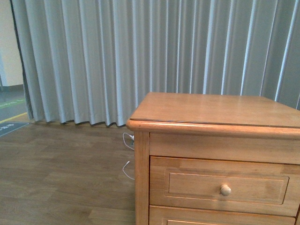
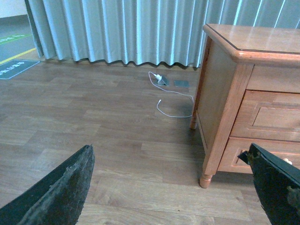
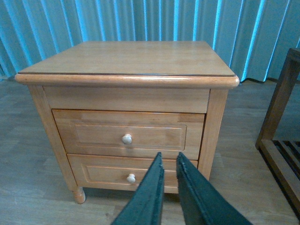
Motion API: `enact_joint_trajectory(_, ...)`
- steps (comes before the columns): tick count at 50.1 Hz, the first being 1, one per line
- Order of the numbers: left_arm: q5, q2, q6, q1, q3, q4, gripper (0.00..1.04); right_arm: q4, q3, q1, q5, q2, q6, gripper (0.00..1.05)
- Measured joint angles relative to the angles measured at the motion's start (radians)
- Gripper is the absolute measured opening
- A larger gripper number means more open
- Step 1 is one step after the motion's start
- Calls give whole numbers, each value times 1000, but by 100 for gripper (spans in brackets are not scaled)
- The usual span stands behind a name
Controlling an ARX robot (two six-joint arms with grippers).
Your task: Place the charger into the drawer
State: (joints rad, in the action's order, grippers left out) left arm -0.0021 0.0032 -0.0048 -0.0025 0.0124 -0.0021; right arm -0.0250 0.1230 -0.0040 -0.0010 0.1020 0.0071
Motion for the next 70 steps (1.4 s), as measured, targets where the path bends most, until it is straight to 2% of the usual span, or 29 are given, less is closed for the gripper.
enact_joint_trajectory(2,0,0,0,0,0,0,99,2,-8,0,0,-6,-1,1)
enact_joint_trajectory(31,-1,0,0,0,0,0,99,21,-116,0,0,-95,-3,2)
enact_joint_trajectory(64,0,0,0,0,0,0,99,21,-117,0,0,-98,-3,2)
enact_joint_trajectory(70,0,0,0,0,0,0,99,21,-117,0,0,-98,-4,28)
